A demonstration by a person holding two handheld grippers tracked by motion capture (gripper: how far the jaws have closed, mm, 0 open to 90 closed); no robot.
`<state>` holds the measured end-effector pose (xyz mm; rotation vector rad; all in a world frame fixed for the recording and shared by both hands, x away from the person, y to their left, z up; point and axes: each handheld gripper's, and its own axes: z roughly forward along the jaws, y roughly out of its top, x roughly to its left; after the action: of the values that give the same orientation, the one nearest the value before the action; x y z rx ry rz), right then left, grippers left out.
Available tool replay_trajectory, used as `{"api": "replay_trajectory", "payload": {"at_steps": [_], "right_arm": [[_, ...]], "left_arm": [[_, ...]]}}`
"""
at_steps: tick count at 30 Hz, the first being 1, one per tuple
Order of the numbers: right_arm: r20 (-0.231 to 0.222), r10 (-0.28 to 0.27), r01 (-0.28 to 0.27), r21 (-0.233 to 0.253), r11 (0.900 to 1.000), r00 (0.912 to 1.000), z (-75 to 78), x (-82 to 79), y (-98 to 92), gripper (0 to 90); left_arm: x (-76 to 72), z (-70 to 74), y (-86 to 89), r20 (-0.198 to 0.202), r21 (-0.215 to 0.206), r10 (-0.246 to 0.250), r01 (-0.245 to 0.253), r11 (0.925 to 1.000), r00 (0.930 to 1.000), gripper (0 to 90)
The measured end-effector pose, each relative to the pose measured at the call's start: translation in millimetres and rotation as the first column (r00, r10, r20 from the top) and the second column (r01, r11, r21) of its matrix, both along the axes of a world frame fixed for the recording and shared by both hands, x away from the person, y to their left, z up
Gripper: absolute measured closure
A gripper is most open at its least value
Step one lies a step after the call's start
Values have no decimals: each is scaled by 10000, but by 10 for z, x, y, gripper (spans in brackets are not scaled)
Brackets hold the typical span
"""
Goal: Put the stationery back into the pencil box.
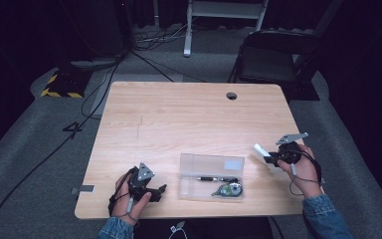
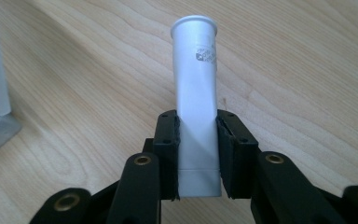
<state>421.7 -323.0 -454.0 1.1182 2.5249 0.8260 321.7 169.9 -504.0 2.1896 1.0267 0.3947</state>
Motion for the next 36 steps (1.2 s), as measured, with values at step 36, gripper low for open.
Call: {"api": "replay_trajectory", "payload": {"at_steps": [36], "right_arm": [[762,2939,-2978,460,9535,9528,527,-457,735,711]], "left_arm": [[0,-1,0,-6,-27,7,-7,10000,10000,150]]}}
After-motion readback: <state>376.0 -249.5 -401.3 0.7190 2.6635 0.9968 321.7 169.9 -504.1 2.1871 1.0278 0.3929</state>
